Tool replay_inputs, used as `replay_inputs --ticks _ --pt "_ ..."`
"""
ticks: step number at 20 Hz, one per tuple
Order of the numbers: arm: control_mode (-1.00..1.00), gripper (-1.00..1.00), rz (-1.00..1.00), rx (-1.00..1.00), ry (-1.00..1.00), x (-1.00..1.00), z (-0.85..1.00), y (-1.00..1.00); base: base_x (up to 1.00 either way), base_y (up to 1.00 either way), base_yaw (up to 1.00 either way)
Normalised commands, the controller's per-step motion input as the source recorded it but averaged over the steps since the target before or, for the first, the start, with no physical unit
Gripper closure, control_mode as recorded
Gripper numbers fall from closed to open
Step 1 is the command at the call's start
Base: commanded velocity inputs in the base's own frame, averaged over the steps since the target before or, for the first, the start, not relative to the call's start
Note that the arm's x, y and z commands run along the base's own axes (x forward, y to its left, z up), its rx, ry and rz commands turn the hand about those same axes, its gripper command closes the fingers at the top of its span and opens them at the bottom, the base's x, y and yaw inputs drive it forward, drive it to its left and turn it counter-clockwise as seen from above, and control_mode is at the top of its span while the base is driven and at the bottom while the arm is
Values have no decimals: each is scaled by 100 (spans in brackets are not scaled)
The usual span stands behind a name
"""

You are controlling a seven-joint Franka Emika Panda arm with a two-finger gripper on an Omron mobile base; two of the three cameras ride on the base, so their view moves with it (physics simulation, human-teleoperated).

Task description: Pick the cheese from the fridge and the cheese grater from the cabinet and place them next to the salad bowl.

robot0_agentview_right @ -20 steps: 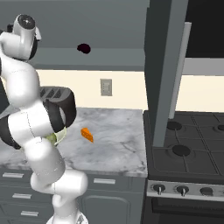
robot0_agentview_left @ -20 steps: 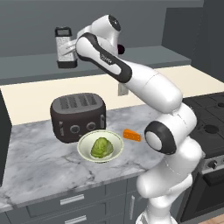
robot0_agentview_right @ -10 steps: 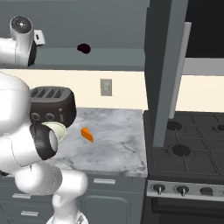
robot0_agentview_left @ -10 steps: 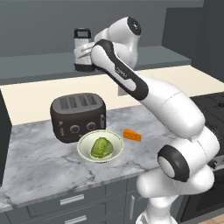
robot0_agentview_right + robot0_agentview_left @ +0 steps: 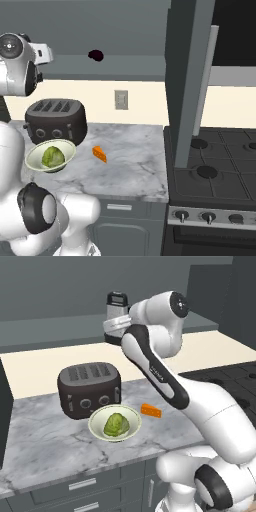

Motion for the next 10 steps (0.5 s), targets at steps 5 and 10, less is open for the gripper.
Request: replay_inputs --ticks 5,10 --pt "-100 100 -12 0 0 -51 1 -76 0 0 0" --pt "-100 100 -11 0 -1 -90 13 -61 0 0 0"
